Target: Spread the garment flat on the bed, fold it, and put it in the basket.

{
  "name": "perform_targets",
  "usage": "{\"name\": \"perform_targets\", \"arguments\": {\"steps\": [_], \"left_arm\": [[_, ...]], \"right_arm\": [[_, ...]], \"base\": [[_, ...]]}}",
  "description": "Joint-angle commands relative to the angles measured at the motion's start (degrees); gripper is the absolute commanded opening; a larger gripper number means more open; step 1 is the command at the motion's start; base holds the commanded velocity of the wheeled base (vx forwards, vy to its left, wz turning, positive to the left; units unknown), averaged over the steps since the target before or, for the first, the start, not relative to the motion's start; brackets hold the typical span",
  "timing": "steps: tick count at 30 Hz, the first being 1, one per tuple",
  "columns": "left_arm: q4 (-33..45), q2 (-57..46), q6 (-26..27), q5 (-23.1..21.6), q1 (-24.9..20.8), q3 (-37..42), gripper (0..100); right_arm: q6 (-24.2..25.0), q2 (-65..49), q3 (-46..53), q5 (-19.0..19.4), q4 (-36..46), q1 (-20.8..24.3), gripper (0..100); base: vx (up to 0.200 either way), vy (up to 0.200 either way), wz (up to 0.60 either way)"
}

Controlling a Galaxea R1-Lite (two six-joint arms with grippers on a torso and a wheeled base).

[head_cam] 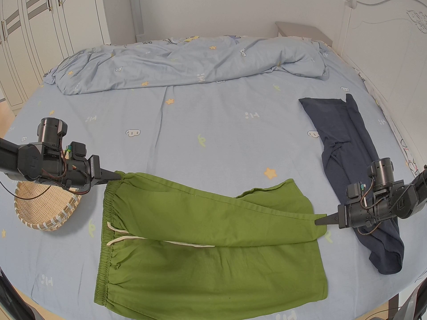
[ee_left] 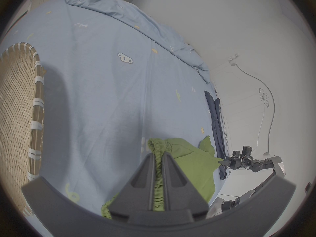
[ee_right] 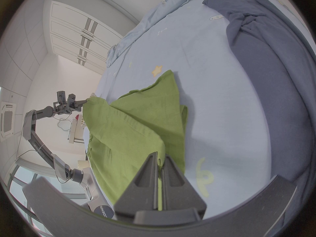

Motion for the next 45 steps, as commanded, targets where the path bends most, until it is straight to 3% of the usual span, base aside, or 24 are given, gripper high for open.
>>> {"name": "perform_targets", "arguments": {"steps": [1,8,11,13,21,31,45], "left_arm": [[-0.01,0.01,-0.02,-0.01,0.3,0.01,0],[-0.01,-1.93,0.16,0.25,0.39,1.59,0],[-0.27,-4.12,0.16,0.25,1.18,2.47,0],[-1.15,-5.71,-0.19,-0.1,2.06,2.65,0],[-1.15,-9.22,-0.45,-0.36,4.78,2.74,0],[-1.24,-9.04,-0.45,-1.15,4.78,3.0,0],[-1.24,-9.13,-0.37,-1.07,4.7,3.09,0]], "right_arm": [[0.0,0.2,-0.06,-0.05,-0.39,-0.62,0],[1.14,-3.93,-3.75,-0.93,0.49,1.57,0],[2.02,-7.8,-7.97,-6.21,3.22,5.0,0],[1.84,-9.38,-12.54,-13.24,5.76,8.34,0],[1.93,-12.11,-22.74,-20.45,10.86,13.53,0],[2.11,-24.24,-24.41,-20.71,19.04,21.35,0],[2.11,-30.83,-21.42,-20.71,23.61,21.26,0]], "base": [[0.0,0.0,0.0],[0.0,0.0,0.0],[0.0,0.0,0.0],[0.0,0.0,0.0],[0.0,0.0,0.0],[0.0,0.0,0.0],[0.0,0.0,0.0]]}}
